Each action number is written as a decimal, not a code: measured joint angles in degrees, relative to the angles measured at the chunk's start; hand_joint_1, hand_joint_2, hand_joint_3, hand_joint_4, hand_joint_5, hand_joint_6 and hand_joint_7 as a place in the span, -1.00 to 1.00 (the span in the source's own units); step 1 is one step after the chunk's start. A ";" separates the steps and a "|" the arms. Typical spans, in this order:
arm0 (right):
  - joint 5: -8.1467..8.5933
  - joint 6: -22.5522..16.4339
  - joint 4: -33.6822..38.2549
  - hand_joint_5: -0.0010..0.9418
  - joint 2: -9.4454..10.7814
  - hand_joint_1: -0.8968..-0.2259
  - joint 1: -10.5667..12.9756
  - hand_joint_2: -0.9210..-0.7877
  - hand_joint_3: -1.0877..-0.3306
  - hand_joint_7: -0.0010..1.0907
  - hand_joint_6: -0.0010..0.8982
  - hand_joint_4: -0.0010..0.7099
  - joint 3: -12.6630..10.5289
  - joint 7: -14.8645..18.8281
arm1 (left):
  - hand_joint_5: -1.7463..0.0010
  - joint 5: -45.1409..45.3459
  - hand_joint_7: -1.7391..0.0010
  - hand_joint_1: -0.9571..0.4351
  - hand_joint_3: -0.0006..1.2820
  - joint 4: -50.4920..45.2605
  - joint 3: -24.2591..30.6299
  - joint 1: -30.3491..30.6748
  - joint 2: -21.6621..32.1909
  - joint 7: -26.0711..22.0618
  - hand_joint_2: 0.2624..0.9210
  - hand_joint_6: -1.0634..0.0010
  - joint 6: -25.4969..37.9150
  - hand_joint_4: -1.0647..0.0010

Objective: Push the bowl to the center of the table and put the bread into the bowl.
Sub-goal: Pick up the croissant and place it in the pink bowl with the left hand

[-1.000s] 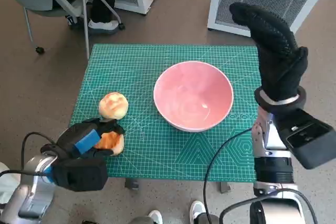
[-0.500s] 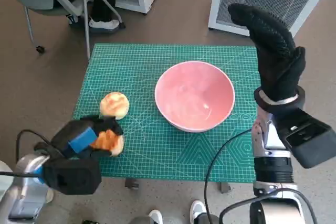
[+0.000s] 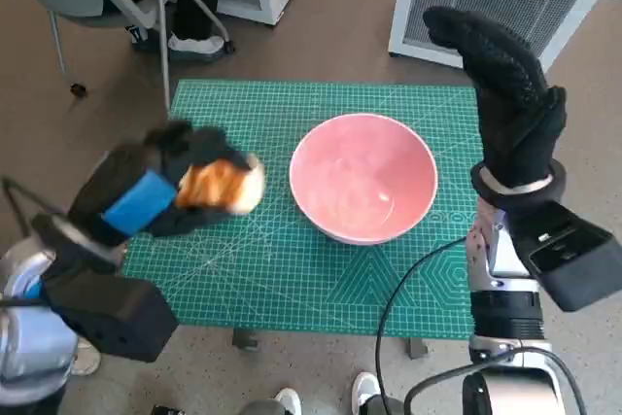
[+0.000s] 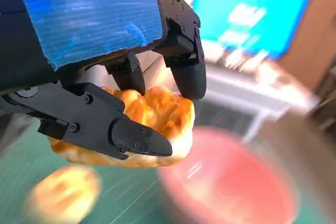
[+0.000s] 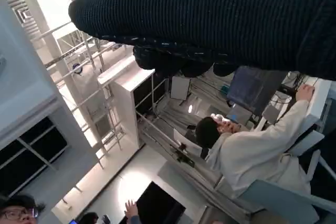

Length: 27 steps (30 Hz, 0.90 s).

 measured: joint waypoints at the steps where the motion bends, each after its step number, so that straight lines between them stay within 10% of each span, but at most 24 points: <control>1: -0.01 -0.01 0.00 -0.82 0.01 -0.03 -0.01 -1.00 -0.35 0.24 -1.00 -0.37 0.02 0.01 | -0.36 0.00 -0.52 0.37 -0.78 0.50 -0.63 -1.51 -0.78 0.40 1.00 0.02 -0.28 -0.18; 16: -0.93 -0.18 -0.68 -0.78 -0.24 -0.03 0.07 -1.00 -0.37 0.25 -1.00 -0.39 -0.30 -0.08 | -0.30 6.50 -0.45 0.38 -0.86 23.29 -15.16 -23.49 -11.26 3.02 1.00 -0.05 -6.69 -0.32; 21: -1.09 -0.18 -1.56 -0.04 -0.47 -0.03 0.28 -1.00 -0.39 0.24 -1.00 -0.90 -0.50 -0.45 | -0.27 9.29 -0.46 0.37 -0.86 30.65 -18.77 -27.33 -13.97 3.05 1.00 -0.05 -6.92 -0.34; 27: -1.23 -0.17 -2.57 0.09 -0.69 -0.04 0.81 -1.00 -0.39 0.22 -1.00 -0.99 -0.58 -0.82 | -0.29 11.05 -0.52 0.37 -0.81 39.00 -21.33 -29.24 -16.84 3.40 1.00 0.01 -7.45 -0.26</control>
